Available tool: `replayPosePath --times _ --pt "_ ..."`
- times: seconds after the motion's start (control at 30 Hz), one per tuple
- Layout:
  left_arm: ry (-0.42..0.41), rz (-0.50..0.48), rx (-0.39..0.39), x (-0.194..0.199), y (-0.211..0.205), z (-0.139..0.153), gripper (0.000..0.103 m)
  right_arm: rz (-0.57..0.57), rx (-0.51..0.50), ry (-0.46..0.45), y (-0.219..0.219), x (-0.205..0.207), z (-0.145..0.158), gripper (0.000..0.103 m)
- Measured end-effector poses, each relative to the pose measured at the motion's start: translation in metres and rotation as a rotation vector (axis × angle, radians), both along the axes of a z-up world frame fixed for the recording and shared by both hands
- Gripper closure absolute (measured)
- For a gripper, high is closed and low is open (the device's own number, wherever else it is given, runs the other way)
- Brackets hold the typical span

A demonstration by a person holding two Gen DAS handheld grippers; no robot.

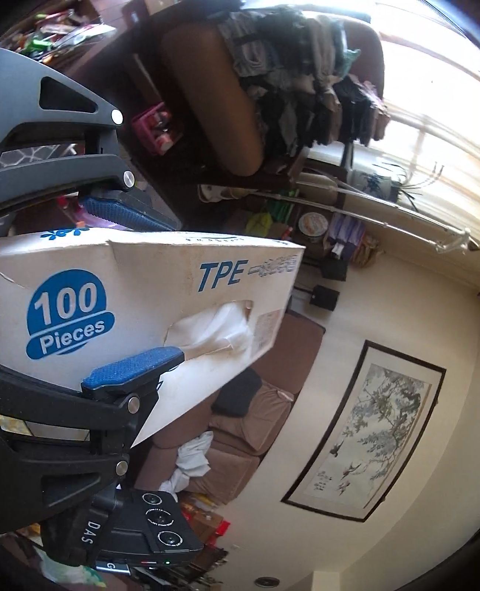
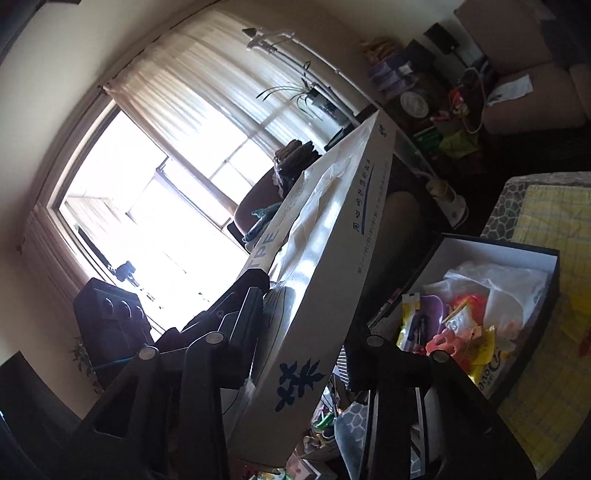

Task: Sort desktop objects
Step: 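Carry the tissue box with the left gripper over the black box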

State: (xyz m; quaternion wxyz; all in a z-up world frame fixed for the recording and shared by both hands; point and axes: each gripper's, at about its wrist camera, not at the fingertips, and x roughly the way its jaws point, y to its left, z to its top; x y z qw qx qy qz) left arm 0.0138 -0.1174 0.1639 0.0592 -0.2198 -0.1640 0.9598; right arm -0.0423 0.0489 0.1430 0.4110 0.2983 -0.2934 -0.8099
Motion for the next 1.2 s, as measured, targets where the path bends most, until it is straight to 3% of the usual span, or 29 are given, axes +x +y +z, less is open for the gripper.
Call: replayPosePath --times 0.17,0.37,0.47,0.63,0.8,1.03,1.1,1.17,1.2 --pt "-0.041 -0.025 -0.008 -0.007 -0.007 -0.015 0.038 0.055 0.013 -0.005 0.007 -0.004 -0.016 0.070" --pt "-0.088 0.040 0.005 -0.021 -0.011 -0.042 0.038 0.104 -0.005 -0.035 0.005 -0.029 -0.059 0.070" --pt "-0.156 0.048 0.018 -0.038 -0.015 -0.065 0.038 0.109 -0.009 -0.103 0.001 -0.045 -0.084 0.070" --pt "-0.346 0.092 0.016 -0.070 -0.012 -0.117 0.038 0.106 0.010 -0.272 -0.007 -0.074 -0.153 0.068" --pt "-0.439 0.088 0.052 -0.090 -0.009 -0.156 0.038 0.066 0.038 -0.394 -0.003 -0.095 -0.206 0.068" --pt "-0.412 0.101 0.084 -0.100 -0.010 -0.163 0.038 0.005 0.046 -0.454 0.004 -0.121 -0.223 0.063" --pt "-0.376 0.138 0.102 -0.105 -0.014 -0.165 0.033 -0.038 0.021 -0.473 0.010 -0.130 -0.223 0.062" --pt "-0.347 0.218 0.082 -0.108 -0.016 -0.166 0.023 -0.157 -0.065 -0.500 0.027 -0.138 -0.223 0.046" --pt "-0.331 0.248 0.097 -0.108 -0.017 -0.169 0.023 -0.233 -0.122 -0.520 0.041 -0.140 -0.222 0.026"
